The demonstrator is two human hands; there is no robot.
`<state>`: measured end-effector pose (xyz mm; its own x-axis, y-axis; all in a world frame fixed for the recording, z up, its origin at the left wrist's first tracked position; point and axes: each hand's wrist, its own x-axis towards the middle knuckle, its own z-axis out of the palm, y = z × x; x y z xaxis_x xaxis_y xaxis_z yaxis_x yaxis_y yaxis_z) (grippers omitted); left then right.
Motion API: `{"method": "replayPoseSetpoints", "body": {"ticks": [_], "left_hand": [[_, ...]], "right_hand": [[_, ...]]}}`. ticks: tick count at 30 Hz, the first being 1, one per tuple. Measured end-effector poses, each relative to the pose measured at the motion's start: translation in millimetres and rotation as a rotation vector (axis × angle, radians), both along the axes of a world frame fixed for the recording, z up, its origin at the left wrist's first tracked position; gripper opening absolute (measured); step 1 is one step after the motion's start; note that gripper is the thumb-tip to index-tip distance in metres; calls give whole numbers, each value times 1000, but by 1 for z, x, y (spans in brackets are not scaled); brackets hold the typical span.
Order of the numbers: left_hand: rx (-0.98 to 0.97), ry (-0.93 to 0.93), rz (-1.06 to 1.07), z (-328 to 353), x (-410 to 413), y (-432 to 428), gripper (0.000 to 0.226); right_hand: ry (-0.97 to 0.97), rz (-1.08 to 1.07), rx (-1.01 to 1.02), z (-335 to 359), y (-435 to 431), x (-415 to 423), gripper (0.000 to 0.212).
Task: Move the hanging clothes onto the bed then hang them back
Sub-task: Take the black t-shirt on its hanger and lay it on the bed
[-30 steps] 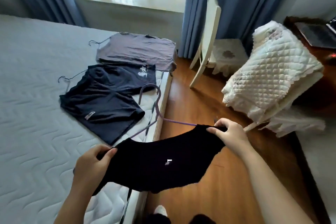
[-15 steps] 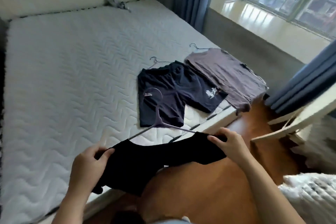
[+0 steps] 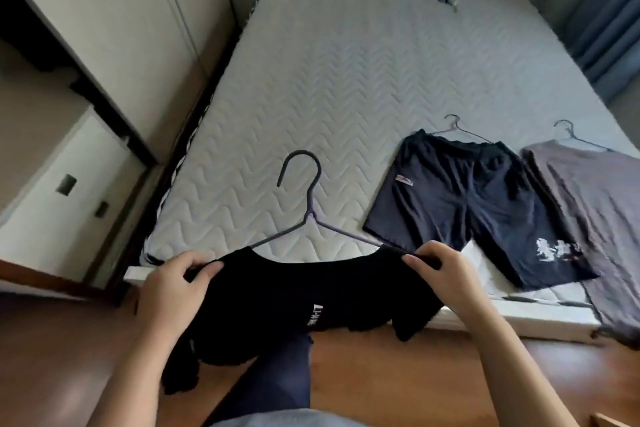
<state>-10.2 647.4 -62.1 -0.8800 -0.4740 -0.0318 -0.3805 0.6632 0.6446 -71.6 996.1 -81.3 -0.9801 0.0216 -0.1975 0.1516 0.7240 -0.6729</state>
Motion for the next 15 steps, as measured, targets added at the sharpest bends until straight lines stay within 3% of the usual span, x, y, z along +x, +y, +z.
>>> {"method": "replayPoseSetpoints", "body": {"ticks": [5,15], "left_hand": [[10,-9,5,-7,-66,-21,7],[70,-79,-213,-37,-273,-39,14]], "right_hand": [[16,1,0,-3,-21,-69,16],[-34,-145,58,-8,-35,-205,22]]}}
